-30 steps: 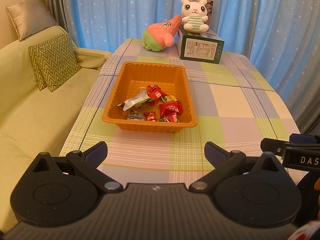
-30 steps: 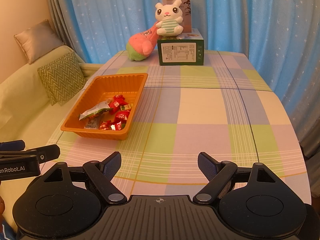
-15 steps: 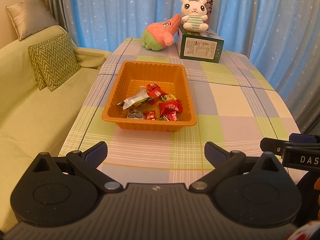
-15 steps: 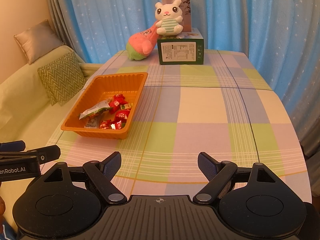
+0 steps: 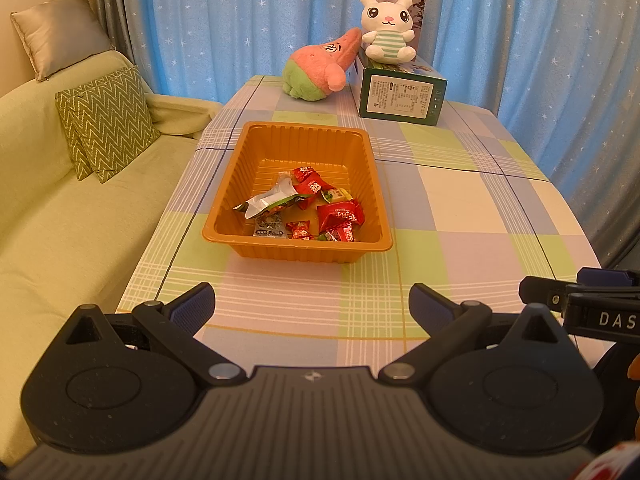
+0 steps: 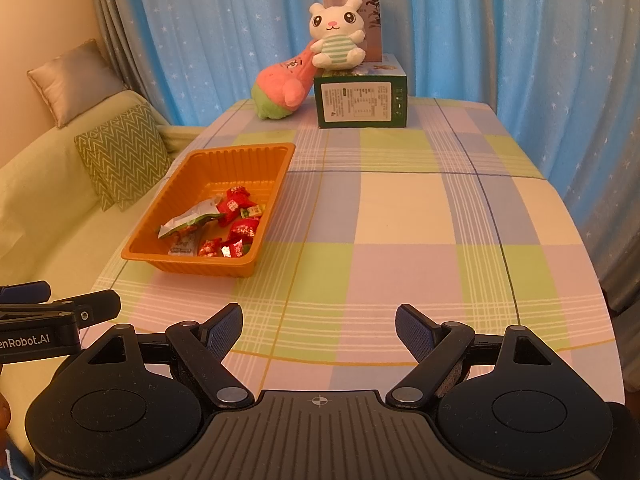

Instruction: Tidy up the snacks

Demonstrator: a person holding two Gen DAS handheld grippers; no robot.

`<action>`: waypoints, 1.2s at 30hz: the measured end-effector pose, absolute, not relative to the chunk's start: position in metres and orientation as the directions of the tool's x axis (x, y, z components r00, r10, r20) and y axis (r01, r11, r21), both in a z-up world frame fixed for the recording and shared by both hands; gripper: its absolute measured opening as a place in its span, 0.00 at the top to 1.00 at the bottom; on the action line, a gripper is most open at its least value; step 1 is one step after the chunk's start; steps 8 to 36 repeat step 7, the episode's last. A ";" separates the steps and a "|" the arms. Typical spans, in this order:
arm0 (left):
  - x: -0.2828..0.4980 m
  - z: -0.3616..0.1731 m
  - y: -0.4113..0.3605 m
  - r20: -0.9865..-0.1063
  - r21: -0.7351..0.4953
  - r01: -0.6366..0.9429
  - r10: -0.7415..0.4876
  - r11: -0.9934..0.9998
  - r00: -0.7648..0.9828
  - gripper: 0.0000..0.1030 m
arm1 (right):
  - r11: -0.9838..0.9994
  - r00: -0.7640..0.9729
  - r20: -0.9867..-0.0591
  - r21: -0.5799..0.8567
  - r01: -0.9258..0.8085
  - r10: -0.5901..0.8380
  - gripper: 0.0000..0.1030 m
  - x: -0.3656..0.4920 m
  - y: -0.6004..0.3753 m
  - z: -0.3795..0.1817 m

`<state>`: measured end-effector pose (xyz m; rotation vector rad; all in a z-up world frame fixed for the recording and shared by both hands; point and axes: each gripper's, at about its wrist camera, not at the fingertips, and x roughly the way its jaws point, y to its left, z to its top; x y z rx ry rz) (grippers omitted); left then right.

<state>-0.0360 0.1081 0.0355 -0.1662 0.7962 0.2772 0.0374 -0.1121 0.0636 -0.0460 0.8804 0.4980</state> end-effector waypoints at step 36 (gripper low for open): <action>-0.037 0.033 0.106 -0.712 -0.047 -0.306 0.183 0.951 0.677 0.00 | 0.886 0.532 -0.747 0.164 -0.434 0.399 0.19 0.036 -0.112 0.062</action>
